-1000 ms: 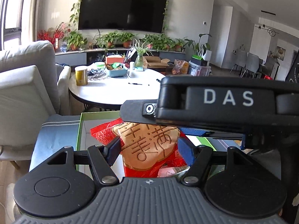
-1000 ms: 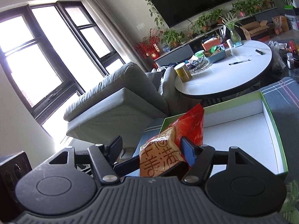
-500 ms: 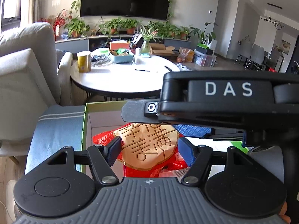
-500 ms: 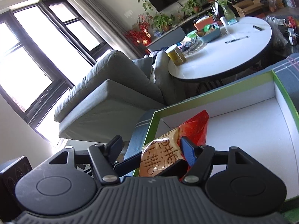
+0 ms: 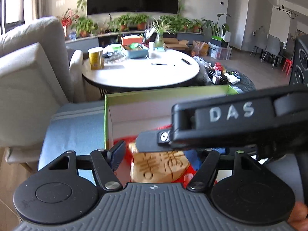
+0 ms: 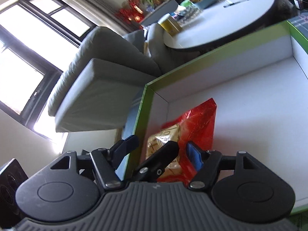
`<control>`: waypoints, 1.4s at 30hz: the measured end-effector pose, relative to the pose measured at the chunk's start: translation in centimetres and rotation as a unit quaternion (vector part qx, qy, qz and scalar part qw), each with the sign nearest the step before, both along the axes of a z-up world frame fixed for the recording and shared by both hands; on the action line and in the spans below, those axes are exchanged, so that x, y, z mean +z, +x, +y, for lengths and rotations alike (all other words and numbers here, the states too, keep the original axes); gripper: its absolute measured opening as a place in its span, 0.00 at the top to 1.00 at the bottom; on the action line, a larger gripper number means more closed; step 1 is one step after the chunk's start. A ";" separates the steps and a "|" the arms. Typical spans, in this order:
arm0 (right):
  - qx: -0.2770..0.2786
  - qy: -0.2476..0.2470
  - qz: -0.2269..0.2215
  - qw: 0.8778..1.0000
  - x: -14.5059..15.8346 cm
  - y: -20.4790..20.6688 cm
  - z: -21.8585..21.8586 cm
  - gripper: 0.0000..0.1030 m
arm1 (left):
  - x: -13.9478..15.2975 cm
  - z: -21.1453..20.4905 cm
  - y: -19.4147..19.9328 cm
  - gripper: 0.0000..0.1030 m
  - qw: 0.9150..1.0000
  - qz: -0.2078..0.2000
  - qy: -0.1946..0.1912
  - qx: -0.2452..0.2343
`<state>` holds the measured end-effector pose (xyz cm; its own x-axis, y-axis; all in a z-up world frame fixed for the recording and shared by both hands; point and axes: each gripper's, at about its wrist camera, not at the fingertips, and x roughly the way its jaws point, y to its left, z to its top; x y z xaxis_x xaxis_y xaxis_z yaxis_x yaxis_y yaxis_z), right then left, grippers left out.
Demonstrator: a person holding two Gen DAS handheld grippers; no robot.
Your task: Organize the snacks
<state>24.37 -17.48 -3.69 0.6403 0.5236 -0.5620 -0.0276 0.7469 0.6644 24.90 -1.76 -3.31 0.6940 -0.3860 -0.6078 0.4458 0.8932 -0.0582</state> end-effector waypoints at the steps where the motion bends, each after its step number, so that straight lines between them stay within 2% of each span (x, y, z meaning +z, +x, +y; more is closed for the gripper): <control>1: -0.002 -0.001 0.004 1.000 0.0 -0.2 -0.2 0.23 | -0.1 0.3 -0.2 0.37 1.000 0.001 -0.005 0.003; 10: -0.013 -0.052 -0.037 0.998 2.5 -4.5 -1.8 0.23 | 1.1 2.2 -2.8 0.36 0.999 0.000 -0.016 0.030; 17: 0.007 -0.067 -0.056 0.996 2.4 -9.3 -2.1 0.23 | 0.6 4.7 -6.8 0.35 0.998 0.016 -0.019 0.056; 23: 0.030 -0.081 -0.034 0.996 1.5 -10.1 -0.5 0.24 | -1.6 4.2 -7.6 0.35 0.997 0.061 -0.015 0.043; 28: 0.022 -0.093 -0.010 0.995 0.0 -10.7 -0.1 0.32 | -1.9 4.0 -9.5 0.35 0.998 0.053 -0.021 0.032; 42: 0.038 -0.121 -0.006 0.992 -0.3 -14.4 0.5 0.32 | -1.8 4.6 -14.5 0.35 0.998 0.059 -0.029 0.006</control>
